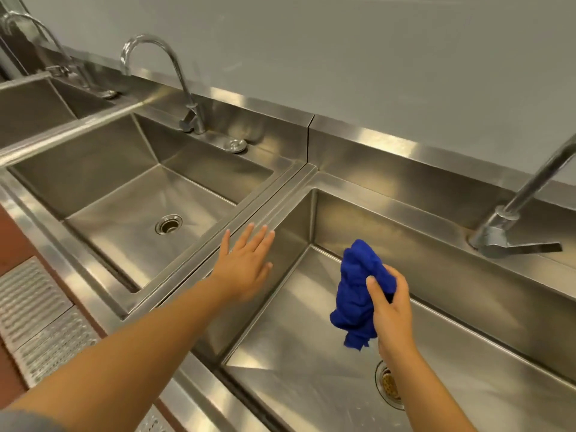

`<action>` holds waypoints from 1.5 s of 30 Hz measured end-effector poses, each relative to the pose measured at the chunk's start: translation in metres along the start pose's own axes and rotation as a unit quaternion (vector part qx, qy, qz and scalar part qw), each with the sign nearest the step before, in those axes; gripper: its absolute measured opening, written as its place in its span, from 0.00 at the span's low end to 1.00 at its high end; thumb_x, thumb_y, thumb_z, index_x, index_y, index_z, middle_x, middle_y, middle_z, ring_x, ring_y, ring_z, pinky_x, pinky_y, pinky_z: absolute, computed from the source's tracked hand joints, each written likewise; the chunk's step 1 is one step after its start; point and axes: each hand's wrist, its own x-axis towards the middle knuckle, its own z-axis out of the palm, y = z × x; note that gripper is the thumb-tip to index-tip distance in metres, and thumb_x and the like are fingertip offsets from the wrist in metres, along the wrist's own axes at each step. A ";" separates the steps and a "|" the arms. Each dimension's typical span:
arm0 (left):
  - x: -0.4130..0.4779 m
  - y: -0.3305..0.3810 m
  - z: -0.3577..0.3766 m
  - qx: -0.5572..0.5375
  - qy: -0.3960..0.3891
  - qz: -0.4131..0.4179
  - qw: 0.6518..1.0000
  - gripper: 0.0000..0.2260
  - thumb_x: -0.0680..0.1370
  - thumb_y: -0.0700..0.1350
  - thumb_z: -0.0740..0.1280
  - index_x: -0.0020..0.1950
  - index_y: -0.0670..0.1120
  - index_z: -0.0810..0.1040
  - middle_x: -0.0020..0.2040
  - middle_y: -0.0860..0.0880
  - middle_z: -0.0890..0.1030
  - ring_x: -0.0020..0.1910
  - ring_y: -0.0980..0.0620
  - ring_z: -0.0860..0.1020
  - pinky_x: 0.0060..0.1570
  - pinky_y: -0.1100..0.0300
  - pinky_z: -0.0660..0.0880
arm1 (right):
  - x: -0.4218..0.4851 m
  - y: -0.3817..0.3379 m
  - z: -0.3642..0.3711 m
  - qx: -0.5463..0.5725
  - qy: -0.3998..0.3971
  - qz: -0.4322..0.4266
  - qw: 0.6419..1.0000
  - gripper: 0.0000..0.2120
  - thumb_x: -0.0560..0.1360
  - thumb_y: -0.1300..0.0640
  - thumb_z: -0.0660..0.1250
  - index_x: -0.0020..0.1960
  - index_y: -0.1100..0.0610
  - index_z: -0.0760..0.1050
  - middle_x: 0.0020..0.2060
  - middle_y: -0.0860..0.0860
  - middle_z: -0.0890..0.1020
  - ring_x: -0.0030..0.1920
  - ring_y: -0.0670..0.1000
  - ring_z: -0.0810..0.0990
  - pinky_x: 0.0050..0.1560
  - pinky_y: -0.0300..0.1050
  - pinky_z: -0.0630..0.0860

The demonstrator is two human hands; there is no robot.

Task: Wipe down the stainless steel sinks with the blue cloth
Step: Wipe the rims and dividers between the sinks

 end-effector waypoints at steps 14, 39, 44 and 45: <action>0.142 -0.085 0.013 0.057 -0.055 0.115 0.990 0.28 0.82 0.58 0.42 0.78 0.52 0.35 0.79 0.53 0.40 0.77 0.50 0.37 0.72 0.43 0.35 | 0.067 0.050 0.141 0.126 0.059 0.086 0.987 0.12 0.79 0.55 0.64 0.60 0.44 0.72 0.57 0.45 0.80 0.56 0.48 0.80 0.56 0.48 0.78; 0.283 -0.052 0.076 -0.096 0.071 0.110 0.987 0.28 0.78 0.58 0.38 0.78 0.54 0.55 0.79 0.55 0.49 0.78 0.56 0.46 0.76 0.49 0.43 | 0.234 0.113 0.192 0.229 0.109 0.153 0.955 0.09 0.78 0.45 0.62 0.57 0.37 0.66 0.54 0.34 0.74 0.58 0.43 0.75 0.58 0.42 0.73; 0.283 -0.054 0.077 -0.110 0.084 0.112 0.984 0.26 0.80 0.56 0.42 0.77 0.54 0.58 0.79 0.54 0.52 0.78 0.56 0.48 0.76 0.49 0.45 | 0.264 0.142 0.227 0.151 0.136 0.090 0.975 0.15 0.75 0.38 0.63 0.61 0.36 0.66 0.62 0.40 0.75 0.62 0.40 0.74 0.63 0.39 0.69; 0.283 -0.054 0.077 -0.107 0.085 0.110 0.984 0.26 0.80 0.56 0.42 0.77 0.54 0.58 0.79 0.55 0.52 0.78 0.56 0.48 0.76 0.50 0.44 | 0.270 0.155 0.227 0.157 0.150 0.096 0.971 0.10 0.77 0.42 0.63 0.58 0.37 0.67 0.60 0.42 0.75 0.59 0.39 0.74 0.60 0.37 0.69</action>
